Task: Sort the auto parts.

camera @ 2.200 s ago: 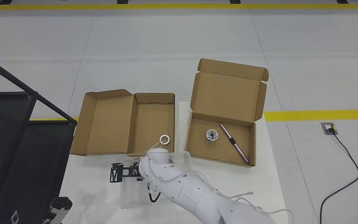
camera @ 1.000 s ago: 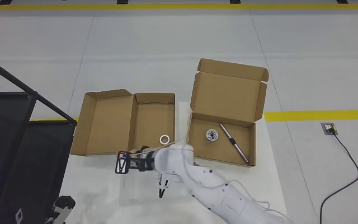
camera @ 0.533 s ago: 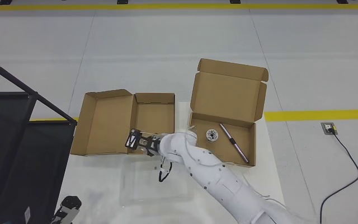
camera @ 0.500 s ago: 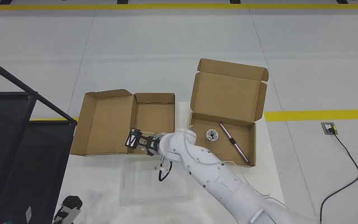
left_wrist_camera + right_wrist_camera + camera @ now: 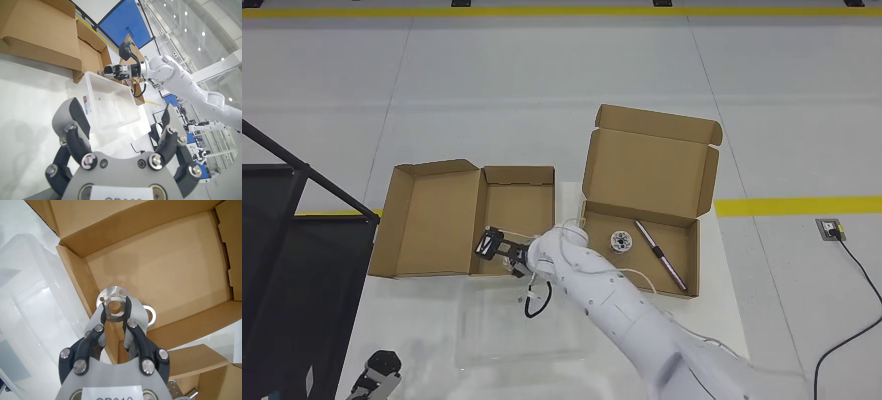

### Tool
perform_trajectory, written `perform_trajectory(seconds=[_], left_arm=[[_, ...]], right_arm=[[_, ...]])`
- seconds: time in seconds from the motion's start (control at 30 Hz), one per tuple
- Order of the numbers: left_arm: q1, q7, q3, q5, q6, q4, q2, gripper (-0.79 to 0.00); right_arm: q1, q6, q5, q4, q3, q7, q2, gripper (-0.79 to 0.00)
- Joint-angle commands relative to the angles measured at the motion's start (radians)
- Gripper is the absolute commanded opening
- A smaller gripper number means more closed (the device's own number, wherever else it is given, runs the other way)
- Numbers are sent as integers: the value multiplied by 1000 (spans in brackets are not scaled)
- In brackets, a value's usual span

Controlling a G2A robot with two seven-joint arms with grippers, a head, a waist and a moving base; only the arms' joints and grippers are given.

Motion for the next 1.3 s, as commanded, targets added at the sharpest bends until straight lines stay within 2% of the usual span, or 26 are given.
perform_trajectory(seconds=[0.0,0.03,0.07,0.1,0.2,0.27,0.33,0.4,0.57,0.93,1.03,1.27], left_arm=[[-1,1,1,4,4,-1,0,0],[-2,1,2,5,6,-2,0,0],[-2,2,2,6,7,-3,0,0],[-2,3,2,6,8,-3,0,0],[-2,2,1,9,8,-5,0,0],[-2,4,1,9,8,-5,0,0],[-1,5,1,11,11,-6,0,0],[0,5,1,11,12,-7,0,0],[0,9,-3,10,12,-7,0,0],[7,11,-20,-22,-3,3,2,0],[10,11,-24,-31,-5,5,2,0],[9,-1,-25,-58,-7,18,4,0]], right_arm=[[8,-1,1,28,-4,-11,-12,-785],[12,-1,3,42,-5,-16,-18,-723],[16,-1,4,54,-6,-20,-23,-579],[20,-3,6,66,-6,-25,-28,-496],[30,-7,8,95,-6,-41,-40,-409],[34,-10,8,109,-7,-50,-46,-394],[38,-10,6,121,-8,-60,-52,-323],[40,-7,2,129,-8,-73,-56,-308],[49,3,-10,139,-9,-119,-62,-326],[28,-17,-80,107,-16,-322,-41,-348],[10,20,-105,79,-17,-367,-32,-385],[-65,115,-181,-44,-12,-473,10,-385]])
